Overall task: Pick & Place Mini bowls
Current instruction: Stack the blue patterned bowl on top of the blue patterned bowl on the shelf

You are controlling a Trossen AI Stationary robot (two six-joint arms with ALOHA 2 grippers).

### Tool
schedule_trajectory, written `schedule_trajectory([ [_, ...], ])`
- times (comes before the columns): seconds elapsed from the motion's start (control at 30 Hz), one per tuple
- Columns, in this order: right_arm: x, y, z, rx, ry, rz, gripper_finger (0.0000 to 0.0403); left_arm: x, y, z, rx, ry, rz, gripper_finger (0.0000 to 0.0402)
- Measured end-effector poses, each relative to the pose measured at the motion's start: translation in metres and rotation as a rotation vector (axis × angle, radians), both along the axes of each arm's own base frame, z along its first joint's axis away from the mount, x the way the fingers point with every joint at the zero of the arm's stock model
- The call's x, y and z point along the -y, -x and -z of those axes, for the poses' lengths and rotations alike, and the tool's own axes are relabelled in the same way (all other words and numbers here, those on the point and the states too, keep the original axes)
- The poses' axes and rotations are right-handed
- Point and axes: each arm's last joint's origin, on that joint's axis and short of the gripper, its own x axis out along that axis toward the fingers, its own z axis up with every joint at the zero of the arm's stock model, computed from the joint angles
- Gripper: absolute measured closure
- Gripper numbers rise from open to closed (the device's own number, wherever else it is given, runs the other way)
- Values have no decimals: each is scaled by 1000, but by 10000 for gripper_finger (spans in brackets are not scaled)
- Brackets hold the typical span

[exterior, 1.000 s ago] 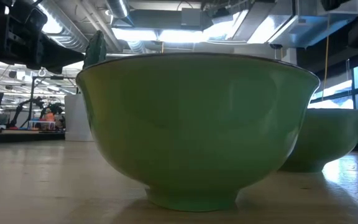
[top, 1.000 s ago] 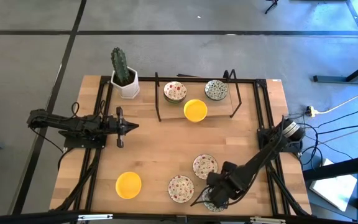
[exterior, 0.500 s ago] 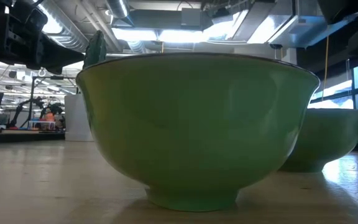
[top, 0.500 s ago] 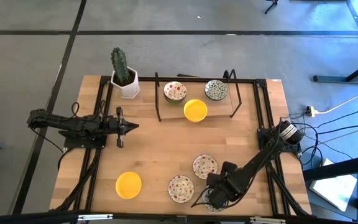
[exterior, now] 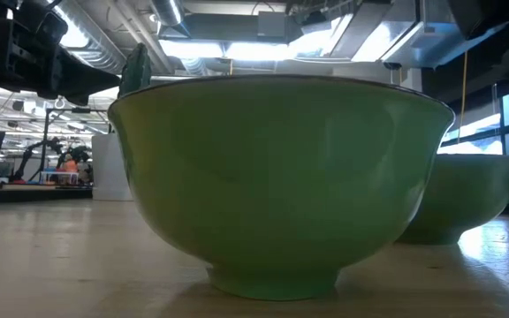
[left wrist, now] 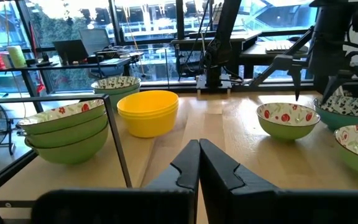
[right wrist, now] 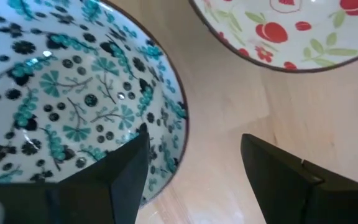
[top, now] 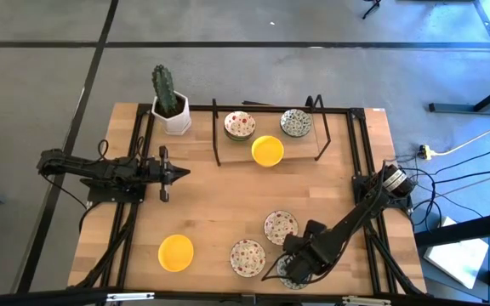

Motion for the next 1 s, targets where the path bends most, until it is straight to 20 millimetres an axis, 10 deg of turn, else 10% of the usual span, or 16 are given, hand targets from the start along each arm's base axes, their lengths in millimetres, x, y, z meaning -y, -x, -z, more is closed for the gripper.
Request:
schedule_trajectory([
  [0.67,-8,-5,22,-60,-15,5,156,0,0,0,0,1,0,398],
  [1.0,-8,-5,22,-61,-12,-37,312,0,0,0,1,7,0,398],
])
